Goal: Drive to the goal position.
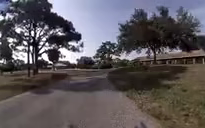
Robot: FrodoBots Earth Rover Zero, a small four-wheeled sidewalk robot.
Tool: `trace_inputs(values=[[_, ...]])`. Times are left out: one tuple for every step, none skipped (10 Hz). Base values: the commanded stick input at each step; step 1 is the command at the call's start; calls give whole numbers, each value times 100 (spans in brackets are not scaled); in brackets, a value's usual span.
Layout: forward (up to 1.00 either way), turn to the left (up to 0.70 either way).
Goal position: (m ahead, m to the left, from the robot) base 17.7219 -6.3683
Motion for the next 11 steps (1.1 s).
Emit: trace_inputs(values=[[100, 0], [100, 0], [100, 0], [100, 0], [100, 0], [100, 0], [100, 0], [100, 0], [100, 0], [100, 0], [100, 0]])
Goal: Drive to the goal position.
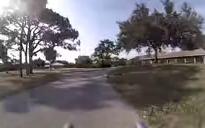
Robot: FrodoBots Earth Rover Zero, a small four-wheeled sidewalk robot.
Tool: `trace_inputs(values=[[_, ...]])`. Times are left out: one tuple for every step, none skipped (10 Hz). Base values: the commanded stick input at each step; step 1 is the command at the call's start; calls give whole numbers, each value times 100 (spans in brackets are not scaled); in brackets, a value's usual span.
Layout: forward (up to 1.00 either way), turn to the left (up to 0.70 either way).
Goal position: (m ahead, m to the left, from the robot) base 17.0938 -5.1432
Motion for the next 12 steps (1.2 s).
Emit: trace_inputs(values=[[100, 0], [100, 0], [100, 0], [100, 0], [100, 4], [100, 19], [100, 40], [100, 40], [100, 40], [100, 40], [100, 32], [100, 15]])
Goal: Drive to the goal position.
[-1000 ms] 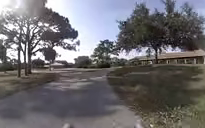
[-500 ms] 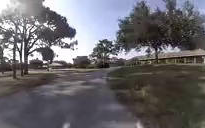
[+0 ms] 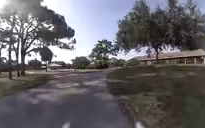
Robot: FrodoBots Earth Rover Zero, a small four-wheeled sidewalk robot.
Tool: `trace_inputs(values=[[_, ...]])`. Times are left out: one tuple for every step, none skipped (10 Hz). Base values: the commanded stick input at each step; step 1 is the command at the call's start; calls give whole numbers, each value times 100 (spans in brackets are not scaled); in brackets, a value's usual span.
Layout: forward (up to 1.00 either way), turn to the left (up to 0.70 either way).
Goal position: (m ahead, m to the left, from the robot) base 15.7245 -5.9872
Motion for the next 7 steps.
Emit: trace_inputs(values=[[100, 6], [100, 0], [100, 0], [100, 0], [100, 0], [100, 0], [100, 0]])
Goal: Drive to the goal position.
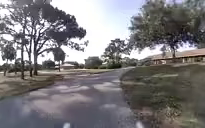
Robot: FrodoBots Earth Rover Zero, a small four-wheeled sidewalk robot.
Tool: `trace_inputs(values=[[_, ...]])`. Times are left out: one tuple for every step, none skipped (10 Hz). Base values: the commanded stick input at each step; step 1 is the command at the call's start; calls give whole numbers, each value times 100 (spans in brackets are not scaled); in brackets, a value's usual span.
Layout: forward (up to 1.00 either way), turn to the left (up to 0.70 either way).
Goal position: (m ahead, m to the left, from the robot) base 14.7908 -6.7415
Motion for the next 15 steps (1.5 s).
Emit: trace_inputs(values=[[100, 0], [100, 0], [100, 0], [100, 0], [100, 0], [100, 0], [100, 0], [100, 0], [100, 0], [100, 0], [100, 0], [100, 0], [100, 0], [100, 0], [100, 0]])
